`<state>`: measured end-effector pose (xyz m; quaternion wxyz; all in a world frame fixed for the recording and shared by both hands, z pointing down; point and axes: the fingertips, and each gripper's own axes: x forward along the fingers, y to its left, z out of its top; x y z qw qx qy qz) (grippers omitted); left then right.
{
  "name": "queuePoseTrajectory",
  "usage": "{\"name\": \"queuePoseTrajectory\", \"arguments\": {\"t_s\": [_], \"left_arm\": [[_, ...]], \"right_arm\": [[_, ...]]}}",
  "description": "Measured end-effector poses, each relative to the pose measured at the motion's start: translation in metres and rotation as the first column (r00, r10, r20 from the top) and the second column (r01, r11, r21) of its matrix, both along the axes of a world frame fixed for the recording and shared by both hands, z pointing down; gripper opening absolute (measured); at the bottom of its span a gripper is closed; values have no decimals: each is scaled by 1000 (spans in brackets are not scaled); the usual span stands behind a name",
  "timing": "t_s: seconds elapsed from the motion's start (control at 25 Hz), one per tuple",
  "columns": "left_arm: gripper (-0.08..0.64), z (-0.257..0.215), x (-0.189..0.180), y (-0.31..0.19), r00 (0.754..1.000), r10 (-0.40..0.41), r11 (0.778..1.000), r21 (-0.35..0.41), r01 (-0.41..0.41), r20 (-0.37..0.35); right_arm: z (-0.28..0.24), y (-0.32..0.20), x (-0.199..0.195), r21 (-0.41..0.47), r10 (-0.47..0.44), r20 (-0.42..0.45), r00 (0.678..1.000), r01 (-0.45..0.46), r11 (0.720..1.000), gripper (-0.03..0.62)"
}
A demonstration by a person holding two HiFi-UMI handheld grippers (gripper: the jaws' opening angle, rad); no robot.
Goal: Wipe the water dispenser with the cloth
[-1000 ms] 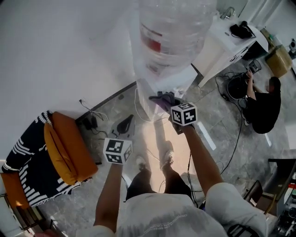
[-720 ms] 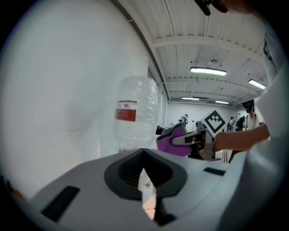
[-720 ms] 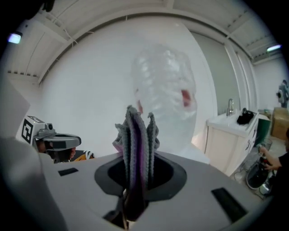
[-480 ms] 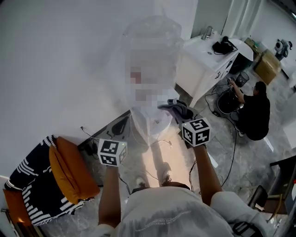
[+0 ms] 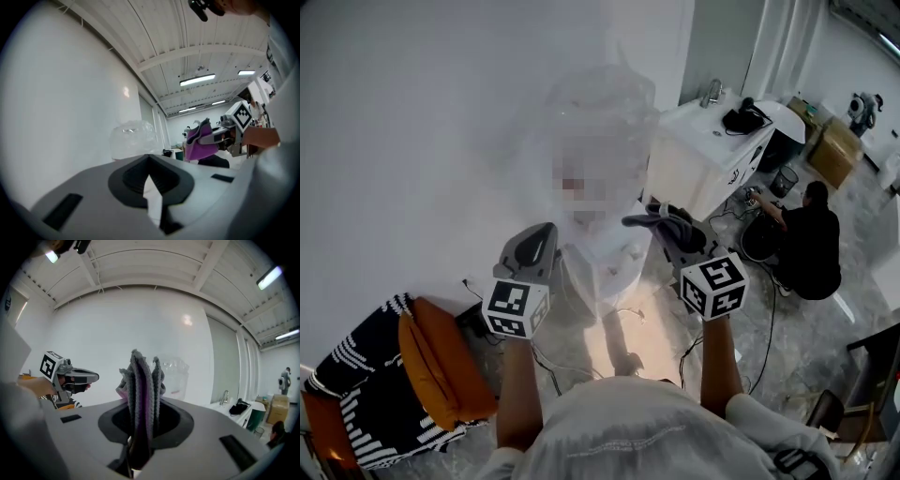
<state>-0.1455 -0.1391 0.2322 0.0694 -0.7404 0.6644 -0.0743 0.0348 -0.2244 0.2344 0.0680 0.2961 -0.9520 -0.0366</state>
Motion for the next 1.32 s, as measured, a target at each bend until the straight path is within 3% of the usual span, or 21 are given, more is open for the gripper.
{"name": "queuePoseTrajectory", "arguments": {"t_s": [0.2, 0.48, 0.88, 1.32], "left_arm": [[8, -16, 5, 1, 997, 0, 1000, 12, -1, 72], [8, -19, 20, 6, 992, 55, 998, 19, -58, 110], [8, 5, 14, 18, 997, 56, 998, -27, -55, 55], [8, 16, 12, 25, 998, 55, 997, -46, -54, 21]], "right_arm": [[-16, 5, -14, 66, -24, -12, 1000, 25, 997, 81], [-9, 17, -30, 30, -79, -17, 997, 80, 996, 80], [14, 22, -34, -17, -80, -52, 995, 79, 997, 80], [20, 29, -37, -1, -89, -82, 993, 89, 996, 81]]}}
